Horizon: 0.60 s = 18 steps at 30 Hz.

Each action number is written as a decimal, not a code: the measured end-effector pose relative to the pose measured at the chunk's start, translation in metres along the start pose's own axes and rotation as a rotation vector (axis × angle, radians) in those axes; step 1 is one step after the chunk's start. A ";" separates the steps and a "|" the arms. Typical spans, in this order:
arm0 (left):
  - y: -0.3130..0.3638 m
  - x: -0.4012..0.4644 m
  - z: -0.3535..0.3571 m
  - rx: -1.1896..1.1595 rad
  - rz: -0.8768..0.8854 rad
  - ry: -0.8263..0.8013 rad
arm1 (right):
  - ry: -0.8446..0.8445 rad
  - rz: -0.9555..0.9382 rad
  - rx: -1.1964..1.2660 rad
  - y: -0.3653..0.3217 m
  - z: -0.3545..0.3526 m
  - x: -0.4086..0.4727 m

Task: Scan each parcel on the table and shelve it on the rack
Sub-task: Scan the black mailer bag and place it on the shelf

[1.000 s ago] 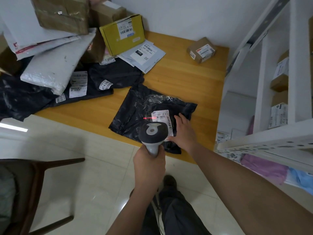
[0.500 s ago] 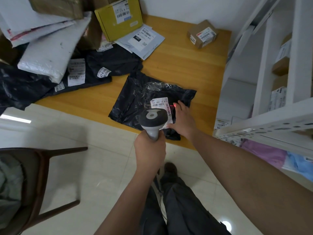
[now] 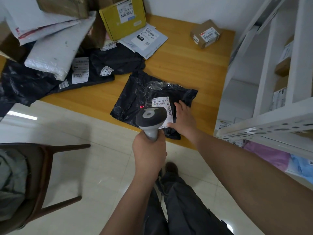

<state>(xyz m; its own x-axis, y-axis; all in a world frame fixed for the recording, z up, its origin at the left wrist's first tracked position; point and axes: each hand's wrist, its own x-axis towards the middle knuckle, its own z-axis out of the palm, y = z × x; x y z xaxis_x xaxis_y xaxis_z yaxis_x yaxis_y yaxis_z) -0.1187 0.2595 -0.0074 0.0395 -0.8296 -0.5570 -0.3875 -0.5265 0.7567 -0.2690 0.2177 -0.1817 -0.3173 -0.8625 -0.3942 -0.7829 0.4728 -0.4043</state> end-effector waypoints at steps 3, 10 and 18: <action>0.001 -0.004 0.000 -0.011 -0.009 0.009 | 0.001 -0.002 0.007 0.000 0.000 0.000; 0.002 -0.015 -0.004 -0.008 -0.044 0.024 | 0.142 0.000 -0.050 -0.006 0.000 -0.010; 0.005 -0.021 -0.004 -0.001 -0.023 0.032 | 0.119 0.490 0.588 -0.011 -0.002 -0.011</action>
<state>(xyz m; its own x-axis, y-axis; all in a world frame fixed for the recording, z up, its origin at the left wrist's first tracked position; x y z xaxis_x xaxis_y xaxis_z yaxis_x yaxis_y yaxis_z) -0.1181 0.2732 0.0092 0.0774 -0.8227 -0.5632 -0.3850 -0.5457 0.7443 -0.2577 0.2215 -0.1712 -0.6357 -0.5283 -0.5628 -0.1366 0.7946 -0.5916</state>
